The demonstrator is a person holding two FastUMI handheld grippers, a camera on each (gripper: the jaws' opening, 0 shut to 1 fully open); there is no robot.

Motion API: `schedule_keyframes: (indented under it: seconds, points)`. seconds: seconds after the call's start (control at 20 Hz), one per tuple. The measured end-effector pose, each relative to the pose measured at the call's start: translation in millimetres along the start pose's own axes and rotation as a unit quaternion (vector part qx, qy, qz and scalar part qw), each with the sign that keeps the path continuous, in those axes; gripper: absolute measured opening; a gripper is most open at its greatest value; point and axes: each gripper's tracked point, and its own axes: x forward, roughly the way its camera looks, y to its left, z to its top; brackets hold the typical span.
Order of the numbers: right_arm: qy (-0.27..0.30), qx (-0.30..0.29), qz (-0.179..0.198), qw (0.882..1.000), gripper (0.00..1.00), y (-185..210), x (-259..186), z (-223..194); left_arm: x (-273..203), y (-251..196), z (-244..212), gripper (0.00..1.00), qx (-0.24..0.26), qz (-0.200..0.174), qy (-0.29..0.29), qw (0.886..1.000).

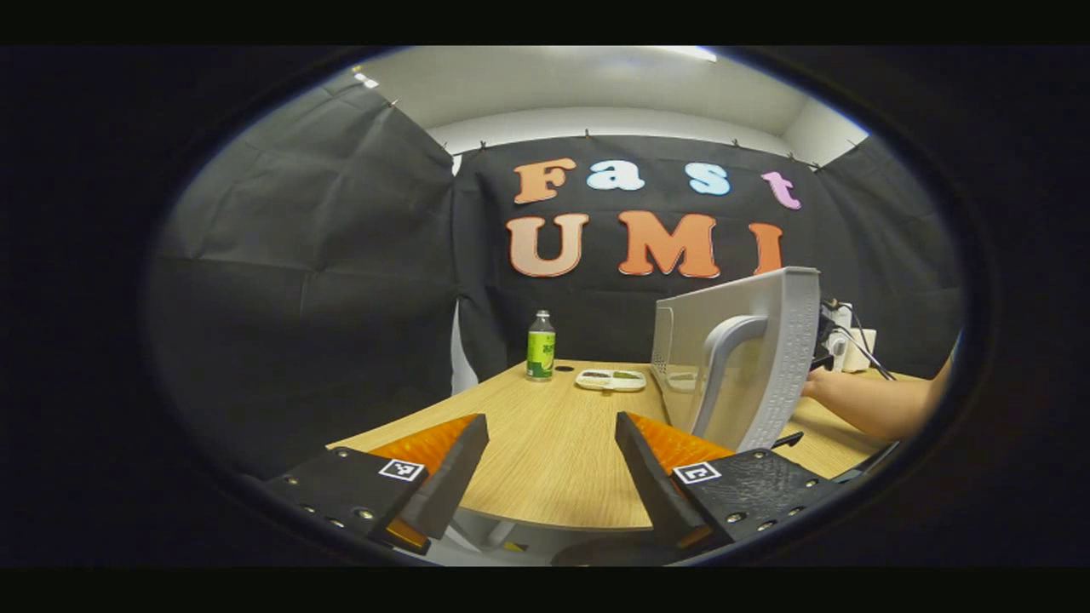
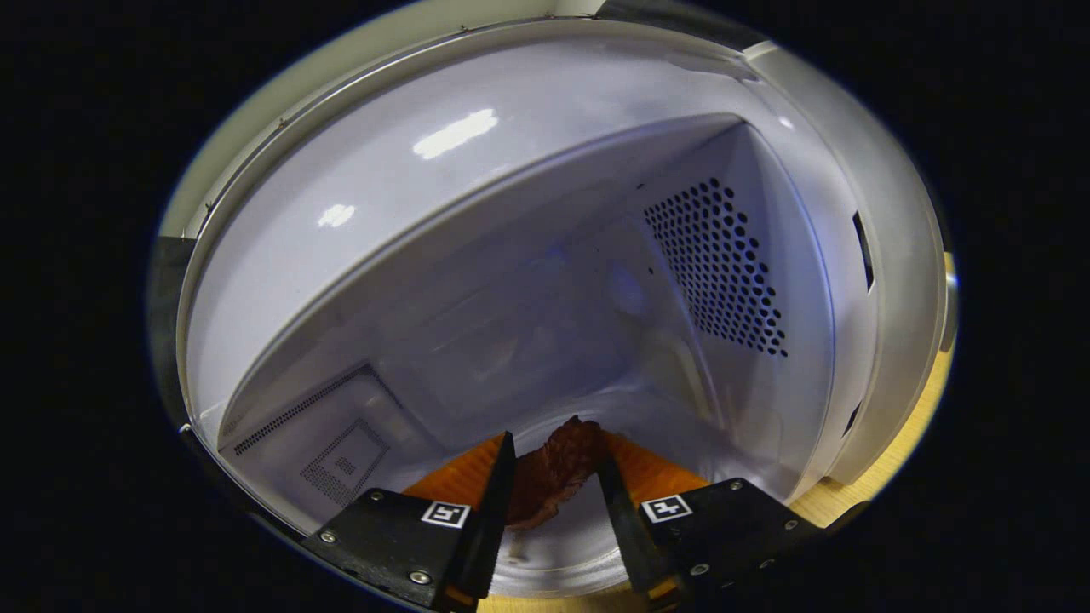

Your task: Open the microwave oven with the left hand, put the food in, and close the microwave oven.

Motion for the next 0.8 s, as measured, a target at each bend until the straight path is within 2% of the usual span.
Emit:
schedule_keyframes:
  seconds: [0.05, 0.1, 0.15, 0.2, 0.3, 0.45, 0.6, 0.8]
  points:
    - [0.007, -0.013, -0.007, 1.0, 0.63, -6, -2, -1, 1, -3, 2, 0.92, 0.0, -0.001, -0.001, 1.0]
    - [0.012, -0.029, -0.017, 0.999, 0.75, -14, -5, -2, 2, -6, 2, 0.92, 0.001, -0.001, 0.0, 1.0]
    - [0.03, -0.038, -0.014, 0.999, 0.7, -16, -6, -8, 3, -9, 4, 0.92, 0.004, -0.001, 0.0, 1.0]
    - [0.038, -0.039, -0.007, 0.998, 0.82, -14, -13, -7, 4, -12, 6, 0.92, 0.007, -0.003, -0.002, 1.0]
    - [0.039, -0.053, 0.002, 0.998, 0.89, -17, -22, -5, 6, -21, 10, 0.89, 0.013, -0.01, -0.005, 1.0]
    - [0.037, -0.067, 0.03, 0.997, 0.89, -15, -48, -4, 7, -34, 13, 0.89, 0.018, -0.021, -0.004, 1.0]
    - [0.025, -0.116, 0.066, 0.991, 0.9, -18, -84, 1, 6, -43, 18, 0.87, 0.025, -0.026, -0.009, 0.999]
    - [-0.007, -0.172, 0.107, 0.979, 0.91, -20, -139, 33, 7, -72, 22, 0.87, 0.021, -0.065, -0.01, 0.998]
